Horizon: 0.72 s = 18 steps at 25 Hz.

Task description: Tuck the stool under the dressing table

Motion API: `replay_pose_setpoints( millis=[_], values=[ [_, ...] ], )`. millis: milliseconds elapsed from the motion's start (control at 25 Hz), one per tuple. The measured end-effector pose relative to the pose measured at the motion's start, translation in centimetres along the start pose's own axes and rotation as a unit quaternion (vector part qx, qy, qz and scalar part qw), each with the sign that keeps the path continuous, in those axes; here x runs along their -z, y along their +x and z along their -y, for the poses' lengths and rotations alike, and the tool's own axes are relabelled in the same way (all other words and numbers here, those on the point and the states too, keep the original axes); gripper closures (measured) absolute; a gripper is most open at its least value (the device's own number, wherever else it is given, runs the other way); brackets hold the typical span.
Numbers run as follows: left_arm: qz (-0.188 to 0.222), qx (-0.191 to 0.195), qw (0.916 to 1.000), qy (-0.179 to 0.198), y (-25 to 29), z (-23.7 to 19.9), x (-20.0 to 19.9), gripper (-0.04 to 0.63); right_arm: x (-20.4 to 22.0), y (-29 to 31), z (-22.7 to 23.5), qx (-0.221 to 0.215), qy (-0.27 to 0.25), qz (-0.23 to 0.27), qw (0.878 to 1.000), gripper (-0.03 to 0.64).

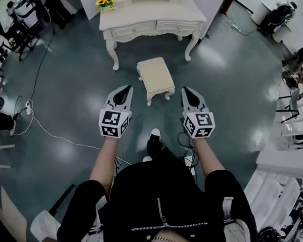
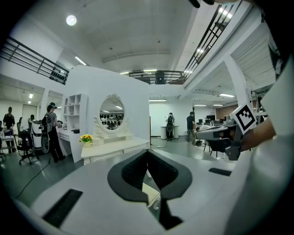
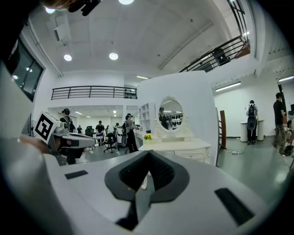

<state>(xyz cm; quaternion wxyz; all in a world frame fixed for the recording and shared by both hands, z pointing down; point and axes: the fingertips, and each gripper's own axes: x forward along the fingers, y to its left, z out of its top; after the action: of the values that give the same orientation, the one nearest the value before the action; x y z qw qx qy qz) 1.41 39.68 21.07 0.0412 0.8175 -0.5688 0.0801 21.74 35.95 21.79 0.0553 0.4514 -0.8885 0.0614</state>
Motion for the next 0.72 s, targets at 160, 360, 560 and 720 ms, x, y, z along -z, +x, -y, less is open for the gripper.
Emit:
replay_pose_setpoints(
  millis=[160,360,560,720],
  values=[
    [-0.006,0.004,1.0,0.003,4.5,-2.1,-0.9,0.574,-1.1,4.7,2.3,-0.003,0.007,0.002,1.0,0.612],
    [-0.003,0.006,0.9999,0.008,9.4,-4.3,-3.0,0.574,-3.1,9.8,5.0,-0.01,0.008,0.007,1.0,0.612],
    [-0.002,0.002,1.0,0.008,13.4,-6.2,-4.0,0.574,-3.6,14.1,7.4,-0.015,0.013,0.007,1.0,0.612],
    [-0.003,0.006,0.9999,0.011,15.4,-7.8,-4.5,0.574,-3.8,16.6,8.1,-0.014,0.017,0.007,1.0,0.612]
  ],
)
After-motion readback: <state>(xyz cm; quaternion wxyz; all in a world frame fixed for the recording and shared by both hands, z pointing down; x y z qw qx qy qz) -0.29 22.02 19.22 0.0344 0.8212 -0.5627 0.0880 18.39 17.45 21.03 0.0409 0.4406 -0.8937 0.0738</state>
